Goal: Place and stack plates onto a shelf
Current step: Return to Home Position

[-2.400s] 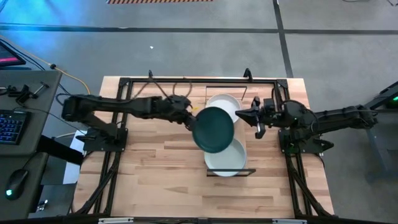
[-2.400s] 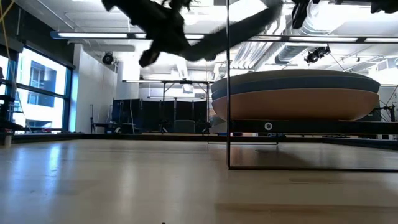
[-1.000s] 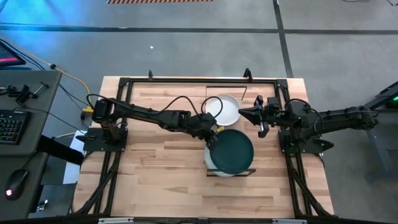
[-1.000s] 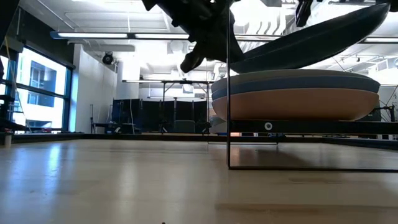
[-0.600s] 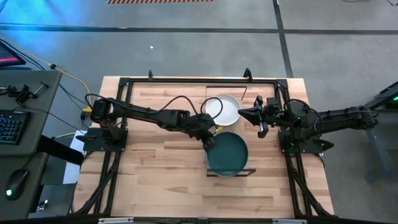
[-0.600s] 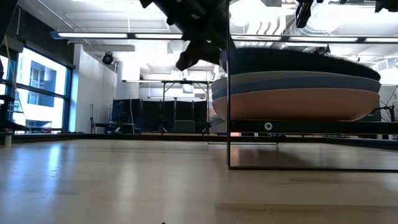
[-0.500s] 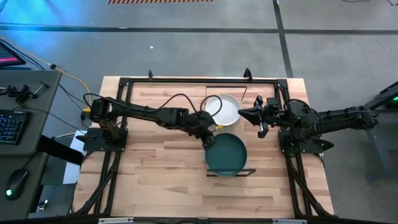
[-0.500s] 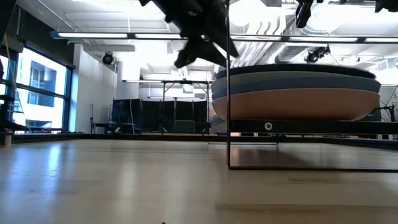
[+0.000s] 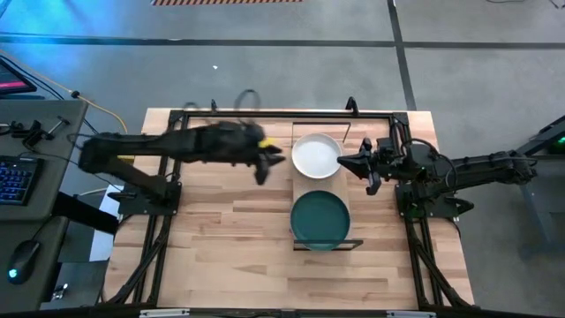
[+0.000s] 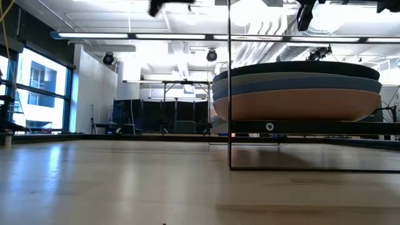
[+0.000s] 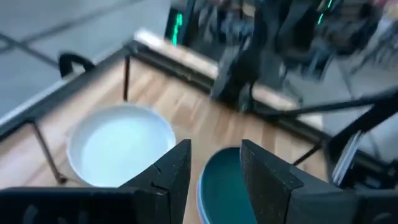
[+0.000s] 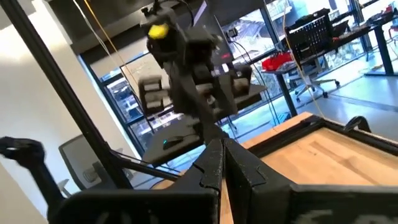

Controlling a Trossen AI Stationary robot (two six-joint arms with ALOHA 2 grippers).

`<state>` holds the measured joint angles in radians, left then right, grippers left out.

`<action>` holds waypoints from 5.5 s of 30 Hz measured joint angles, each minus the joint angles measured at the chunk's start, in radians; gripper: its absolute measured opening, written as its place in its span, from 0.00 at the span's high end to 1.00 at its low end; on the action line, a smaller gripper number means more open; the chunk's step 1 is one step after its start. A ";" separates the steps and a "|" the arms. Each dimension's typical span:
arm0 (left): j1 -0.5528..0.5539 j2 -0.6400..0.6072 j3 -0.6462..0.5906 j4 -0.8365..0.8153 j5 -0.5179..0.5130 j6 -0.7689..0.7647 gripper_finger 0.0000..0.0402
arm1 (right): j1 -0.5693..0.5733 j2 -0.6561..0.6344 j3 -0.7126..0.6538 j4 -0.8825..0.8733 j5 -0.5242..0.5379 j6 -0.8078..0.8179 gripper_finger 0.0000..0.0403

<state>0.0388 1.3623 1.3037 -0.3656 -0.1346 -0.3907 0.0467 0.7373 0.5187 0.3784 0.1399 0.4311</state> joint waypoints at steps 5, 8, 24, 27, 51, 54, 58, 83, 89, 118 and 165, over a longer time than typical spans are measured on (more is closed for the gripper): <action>-0.022 -0.209 -0.263 0.311 -0.023 -0.012 0.68 | 0.000 0.004 0.000 -0.025 -0.010 0.006 1.00; -0.048 -0.305 -0.434 0.522 -0.022 -0.028 0.68 | 0.000 0.006 0.000 -0.042 -0.011 0.005 1.00; -0.104 -0.437 -0.728 0.792 -0.033 -0.020 0.68 | -0.001 0.010 0.000 -0.038 0.000 -0.057 1.00; -0.083 -0.463 -0.728 0.775 0.020 -0.017 0.69 | -0.001 0.010 0.000 -0.038 0.002 -0.054 1.00; -0.026 -1.049 -1.230 0.855 -0.026 -0.013 1.00 | -0.001 0.010 0.000 -0.046 0.006 -0.002 1.00; -0.026 -1.112 -1.259 0.835 -0.026 0.006 1.00 | -0.001 0.010 0.000 -0.046 0.006 -0.002 1.00; -0.026 -1.208 -1.282 0.717 -0.029 0.026 1.00 | -0.001 0.010 0.000 -0.046 0.006 -0.002 1.00; -0.013 -1.342 -1.292 0.383 0.168 0.140 1.00 | 0.000 -0.036 0.002 -0.215 -0.140 0.031 1.00; -0.013 -1.342 -1.292 0.384 0.148 0.132 1.00 | 0.000 -0.191 -0.058 -0.381 -0.155 -0.025 1.00; -0.013 -1.339 -1.291 0.380 0.148 0.132 1.00 | -0.001 -0.719 -0.508 -0.302 -0.134 -0.088 1.00; -0.013 -1.353 -1.291 0.379 0.149 0.132 1.00 | 0.000 -0.723 -0.508 -0.366 -0.137 -0.004 1.00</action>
<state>0.0257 0.0090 0.0128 0.0132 0.0142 -0.2584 0.0463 0.0139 0.0105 0.0120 0.0032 0.4274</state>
